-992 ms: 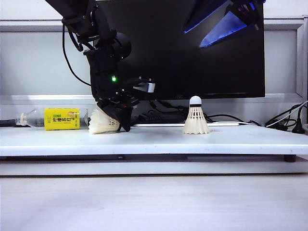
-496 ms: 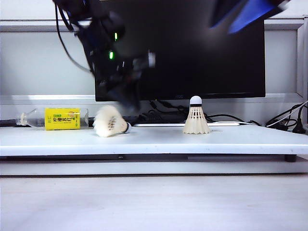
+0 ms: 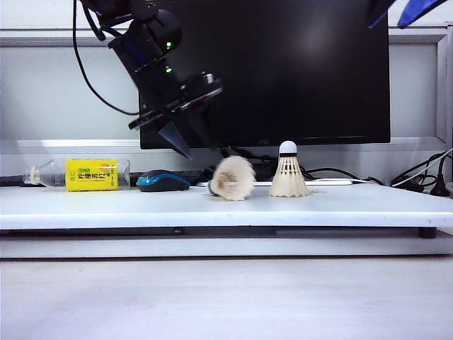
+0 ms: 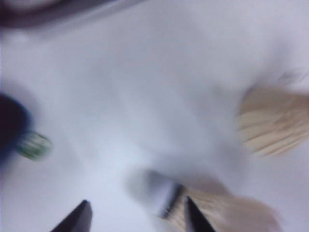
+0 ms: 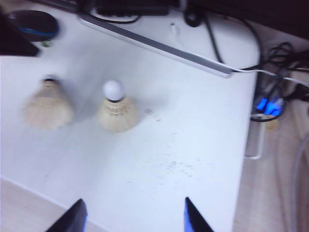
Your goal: Stack the badminton balls on the table vertically.
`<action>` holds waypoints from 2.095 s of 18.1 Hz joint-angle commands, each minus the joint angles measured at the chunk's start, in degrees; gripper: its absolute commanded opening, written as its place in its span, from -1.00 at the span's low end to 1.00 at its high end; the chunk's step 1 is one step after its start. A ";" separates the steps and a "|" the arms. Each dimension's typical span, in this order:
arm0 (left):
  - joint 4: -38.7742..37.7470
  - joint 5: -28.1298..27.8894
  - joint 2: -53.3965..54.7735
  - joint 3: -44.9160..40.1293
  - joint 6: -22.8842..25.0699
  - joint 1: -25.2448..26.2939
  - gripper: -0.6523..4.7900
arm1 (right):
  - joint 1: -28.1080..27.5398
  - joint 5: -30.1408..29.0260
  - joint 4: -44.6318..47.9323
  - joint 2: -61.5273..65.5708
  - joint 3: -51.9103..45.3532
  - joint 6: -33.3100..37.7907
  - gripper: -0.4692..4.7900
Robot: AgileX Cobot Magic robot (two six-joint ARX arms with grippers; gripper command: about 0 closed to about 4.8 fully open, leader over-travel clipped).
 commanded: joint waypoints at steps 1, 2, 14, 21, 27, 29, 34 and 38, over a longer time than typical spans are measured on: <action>3.72 1.51 -0.46 0.15 -16.26 -2.84 0.63 | 0.00 -0.02 -0.24 -0.20 0.28 0.77 0.17; 4.66 1.27 -0.11 0.17 -19.67 -4.09 0.64 | 0.00 0.00 -0.48 -0.20 0.28 0.96 0.17; -6.91 -8.22 0.76 0.15 -51.15 -4.85 0.61 | -0.02 0.00 -0.92 -0.46 0.28 0.63 0.17; -4.11 -11.58 2.86 0.15 -59.95 -5.01 0.60 | -0.02 -0.90 -0.92 -0.48 0.28 0.68 0.17; 0.33 -11.58 4.98 0.15 -62.27 -6.51 0.57 | -0.02 -1.09 -0.92 -0.48 0.28 0.68 0.17; 0.37 -11.63 5.84 0.15 -62.31 -6.84 0.35 | -0.02 -1.09 -0.94 -0.48 0.28 0.68 0.17; 0.50 -12.85 6.45 0.15 -62.27 -7.06 0.34 | -0.02 -1.11 -0.96 -0.48 0.28 0.68 0.17; -0.28 -13.77 6.64 0.15 -62.27 -6.75 0.34 | -0.02 -1.55 -1.05 -0.48 0.28 0.68 0.16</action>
